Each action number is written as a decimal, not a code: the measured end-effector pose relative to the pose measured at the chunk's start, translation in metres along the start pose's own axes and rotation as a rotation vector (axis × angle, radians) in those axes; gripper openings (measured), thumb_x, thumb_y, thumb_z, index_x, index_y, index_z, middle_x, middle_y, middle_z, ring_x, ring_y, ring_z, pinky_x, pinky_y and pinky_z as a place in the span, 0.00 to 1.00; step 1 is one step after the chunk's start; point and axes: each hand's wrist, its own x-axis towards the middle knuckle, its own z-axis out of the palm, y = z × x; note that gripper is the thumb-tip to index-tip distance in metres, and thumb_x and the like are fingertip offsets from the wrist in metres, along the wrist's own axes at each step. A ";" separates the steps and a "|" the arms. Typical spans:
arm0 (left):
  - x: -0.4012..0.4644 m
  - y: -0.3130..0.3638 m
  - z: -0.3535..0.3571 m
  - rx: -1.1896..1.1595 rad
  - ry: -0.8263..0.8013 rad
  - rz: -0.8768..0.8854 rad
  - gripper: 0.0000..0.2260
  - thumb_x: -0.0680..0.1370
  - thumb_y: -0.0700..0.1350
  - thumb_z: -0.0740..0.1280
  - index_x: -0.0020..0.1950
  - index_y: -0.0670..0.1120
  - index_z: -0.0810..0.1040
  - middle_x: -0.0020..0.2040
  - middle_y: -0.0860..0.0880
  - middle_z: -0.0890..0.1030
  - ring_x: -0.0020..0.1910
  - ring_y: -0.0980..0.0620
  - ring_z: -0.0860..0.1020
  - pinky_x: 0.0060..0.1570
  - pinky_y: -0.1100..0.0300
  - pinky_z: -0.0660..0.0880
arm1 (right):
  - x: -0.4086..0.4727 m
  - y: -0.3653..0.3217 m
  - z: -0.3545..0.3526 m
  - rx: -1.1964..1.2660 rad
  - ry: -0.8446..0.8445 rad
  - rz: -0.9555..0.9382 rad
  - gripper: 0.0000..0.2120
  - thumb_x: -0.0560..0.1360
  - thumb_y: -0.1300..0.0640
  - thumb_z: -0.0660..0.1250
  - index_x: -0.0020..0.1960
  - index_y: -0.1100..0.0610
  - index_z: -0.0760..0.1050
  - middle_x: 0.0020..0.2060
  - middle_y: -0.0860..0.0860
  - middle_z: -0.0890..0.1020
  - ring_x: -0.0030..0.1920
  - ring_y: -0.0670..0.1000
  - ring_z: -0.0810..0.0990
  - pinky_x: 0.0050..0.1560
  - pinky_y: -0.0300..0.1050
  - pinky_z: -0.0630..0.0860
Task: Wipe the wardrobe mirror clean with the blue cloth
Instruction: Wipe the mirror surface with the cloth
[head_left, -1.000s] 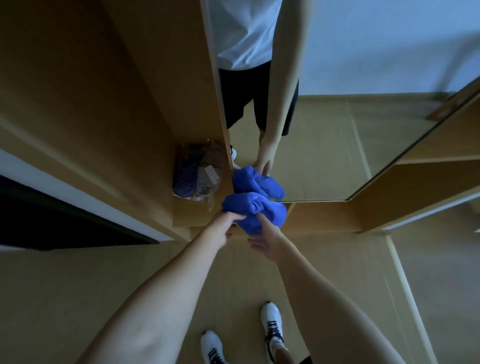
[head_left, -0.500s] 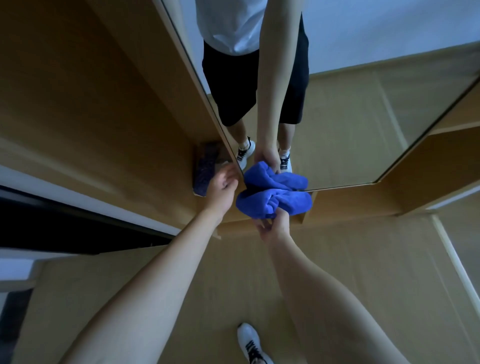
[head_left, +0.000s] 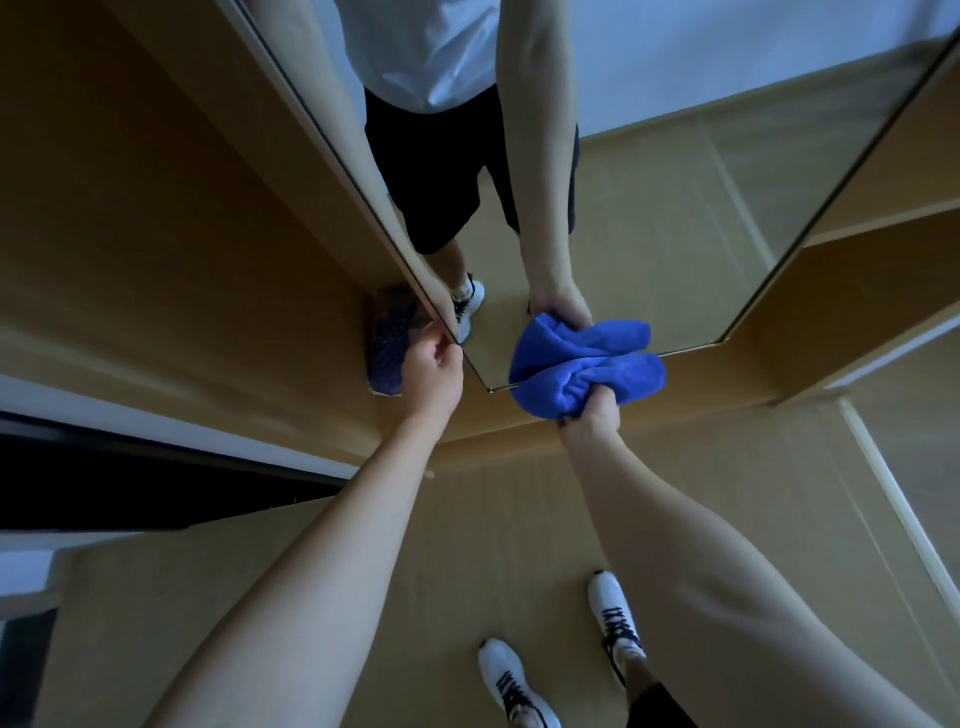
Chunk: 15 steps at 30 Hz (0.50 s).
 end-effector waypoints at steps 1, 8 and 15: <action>-0.001 0.001 0.000 0.005 0.006 -0.004 0.11 0.79 0.38 0.58 0.51 0.51 0.77 0.43 0.49 0.79 0.46 0.47 0.78 0.49 0.53 0.76 | -0.001 0.004 0.002 -0.036 -0.026 0.041 0.17 0.74 0.57 0.67 0.62 0.53 0.76 0.51 0.53 0.85 0.49 0.56 0.85 0.48 0.52 0.83; -0.009 0.005 0.003 -0.008 0.043 -0.027 0.11 0.78 0.38 0.58 0.48 0.52 0.77 0.48 0.46 0.82 0.50 0.45 0.82 0.55 0.47 0.79 | -0.021 0.060 0.025 -0.162 -0.142 0.216 0.19 0.75 0.58 0.65 0.66 0.53 0.73 0.57 0.53 0.83 0.55 0.56 0.82 0.50 0.52 0.81; -0.011 0.002 0.011 -0.021 0.098 -0.048 0.14 0.79 0.38 0.58 0.59 0.44 0.80 0.51 0.43 0.82 0.51 0.43 0.81 0.56 0.46 0.78 | -0.020 0.012 0.004 -0.124 -0.067 0.008 0.18 0.72 0.65 0.69 0.59 0.51 0.78 0.52 0.54 0.85 0.51 0.56 0.85 0.55 0.56 0.81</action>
